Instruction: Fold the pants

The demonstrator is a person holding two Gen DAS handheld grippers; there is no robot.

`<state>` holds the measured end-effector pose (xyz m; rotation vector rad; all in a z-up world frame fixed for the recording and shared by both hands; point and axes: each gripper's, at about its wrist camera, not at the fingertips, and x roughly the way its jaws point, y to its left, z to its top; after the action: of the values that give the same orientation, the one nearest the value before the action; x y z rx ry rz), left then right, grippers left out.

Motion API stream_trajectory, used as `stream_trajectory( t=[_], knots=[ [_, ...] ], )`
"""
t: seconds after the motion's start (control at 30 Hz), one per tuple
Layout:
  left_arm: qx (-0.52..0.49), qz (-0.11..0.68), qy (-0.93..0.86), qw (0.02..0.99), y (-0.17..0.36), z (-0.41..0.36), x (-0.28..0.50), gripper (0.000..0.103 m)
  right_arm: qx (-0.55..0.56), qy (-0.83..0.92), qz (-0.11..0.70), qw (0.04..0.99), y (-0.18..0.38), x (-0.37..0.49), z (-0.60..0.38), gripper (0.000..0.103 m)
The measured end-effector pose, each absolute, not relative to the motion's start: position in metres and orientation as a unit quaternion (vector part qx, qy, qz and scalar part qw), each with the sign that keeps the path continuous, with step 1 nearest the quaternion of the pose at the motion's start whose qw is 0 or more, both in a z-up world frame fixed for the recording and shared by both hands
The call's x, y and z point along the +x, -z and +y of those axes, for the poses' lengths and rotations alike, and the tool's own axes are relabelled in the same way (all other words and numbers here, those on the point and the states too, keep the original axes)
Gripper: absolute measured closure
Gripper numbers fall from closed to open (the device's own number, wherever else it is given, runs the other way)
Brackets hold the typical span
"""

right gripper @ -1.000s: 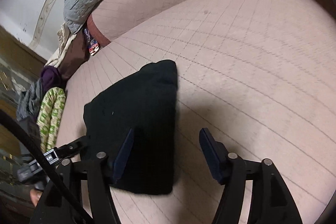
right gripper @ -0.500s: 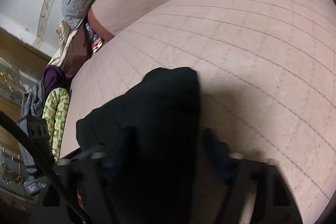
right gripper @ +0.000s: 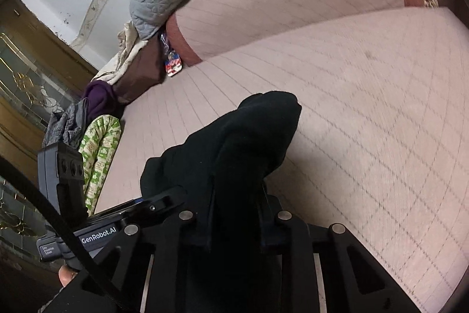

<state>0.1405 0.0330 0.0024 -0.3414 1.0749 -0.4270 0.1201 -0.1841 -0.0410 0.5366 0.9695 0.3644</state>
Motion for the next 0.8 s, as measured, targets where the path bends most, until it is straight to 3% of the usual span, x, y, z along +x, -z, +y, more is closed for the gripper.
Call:
stream_trajectory(
  t=[0.27, 0.37, 0.43, 0.47, 0.8],
  knots=[
    [-0.135, 0.523, 0.17, 0.824, 0.011, 0.023, 0.185, 0.057, 0.248, -0.147, 0.473, 0.832, 0.06, 0.161, -0.185, 0.078],
    [-0.146, 0.545, 0.156, 0.81, 0.036, 0.026, 0.197, 0.042, 0.243, -0.105, 0.504, 0.822, 0.091, 0.175, -0.189, 0.062],
    [-0.18, 0.552, 0.164, 0.798, 0.043, 0.032, 0.198, 0.041, 0.244, -0.083, 0.509, 0.822, 0.103, 0.176, -0.194, 0.045],
    [-0.191, 0.55, 0.168, 0.796, 0.042, 0.036, 0.196, 0.041, 0.254, -0.081, 0.505, 0.821, 0.105, 0.174, -0.199, 0.041],
    [-0.227, 0.477, 0.18, 0.83, -0.023, 0.065, 0.163, 0.041, 0.288, -0.111, 0.419, 0.854, 0.039, 0.116, -0.229, 0.041]
  ],
)
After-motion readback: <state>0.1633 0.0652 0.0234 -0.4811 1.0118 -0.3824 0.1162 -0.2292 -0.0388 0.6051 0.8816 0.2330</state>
